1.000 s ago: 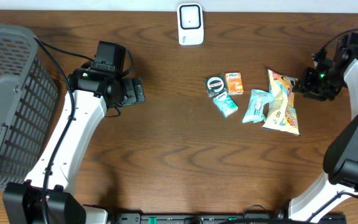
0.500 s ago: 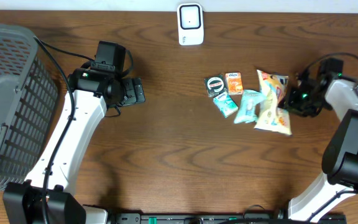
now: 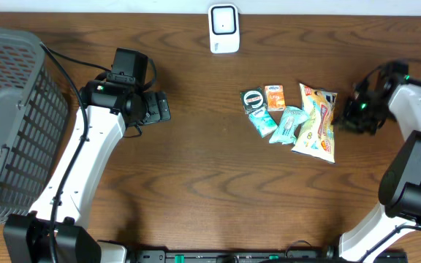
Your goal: Scan the item barcode
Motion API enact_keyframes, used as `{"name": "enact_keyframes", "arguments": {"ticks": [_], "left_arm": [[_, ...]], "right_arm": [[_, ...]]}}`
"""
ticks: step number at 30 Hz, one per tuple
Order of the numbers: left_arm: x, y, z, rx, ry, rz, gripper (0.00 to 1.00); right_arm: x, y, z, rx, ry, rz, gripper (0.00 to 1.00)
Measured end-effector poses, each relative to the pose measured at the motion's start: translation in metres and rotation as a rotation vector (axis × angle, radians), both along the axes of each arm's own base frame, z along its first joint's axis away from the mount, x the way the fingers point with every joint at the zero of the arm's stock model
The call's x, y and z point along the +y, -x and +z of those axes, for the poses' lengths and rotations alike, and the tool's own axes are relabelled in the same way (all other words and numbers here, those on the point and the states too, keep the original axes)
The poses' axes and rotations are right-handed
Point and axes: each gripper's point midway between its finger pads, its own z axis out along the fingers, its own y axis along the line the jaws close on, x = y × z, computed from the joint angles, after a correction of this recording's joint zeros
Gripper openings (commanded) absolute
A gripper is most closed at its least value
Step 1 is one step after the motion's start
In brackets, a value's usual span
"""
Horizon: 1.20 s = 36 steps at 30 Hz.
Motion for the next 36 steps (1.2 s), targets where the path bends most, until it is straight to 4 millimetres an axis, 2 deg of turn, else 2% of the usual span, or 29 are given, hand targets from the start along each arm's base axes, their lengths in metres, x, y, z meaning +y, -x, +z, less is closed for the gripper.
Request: {"name": "enact_keyframes", "arguments": {"ticks": [3,5,15,19,30,36], "left_arm": [[0.0,0.0,0.0,0.0,0.0,0.0,0.97],[0.0,0.0,0.0,0.0,0.0,0.0,0.98],[0.0,0.0,0.0,0.0,0.0,0.0,0.97],[0.0,0.0,0.0,0.0,0.0,0.0,0.98],[0.0,0.0,0.0,0.0,0.0,0.0,0.98],[0.0,0.0,0.0,0.0,0.0,0.0,0.98]], "right_arm": [[-0.002,-0.011,0.014,-0.032,0.008,0.0,0.01],[0.0,-0.014,0.016,-0.04,0.011,0.006,0.01],[0.039,-0.026,0.017,-0.081,0.019,0.119,0.01],[0.047,-0.029,0.006,-0.095,0.064,0.151,0.01],[0.03,-0.007,-0.048,-0.045,0.221,0.117,0.01],[0.014,0.019,-0.049,0.077,0.301,0.096,0.01]]}}
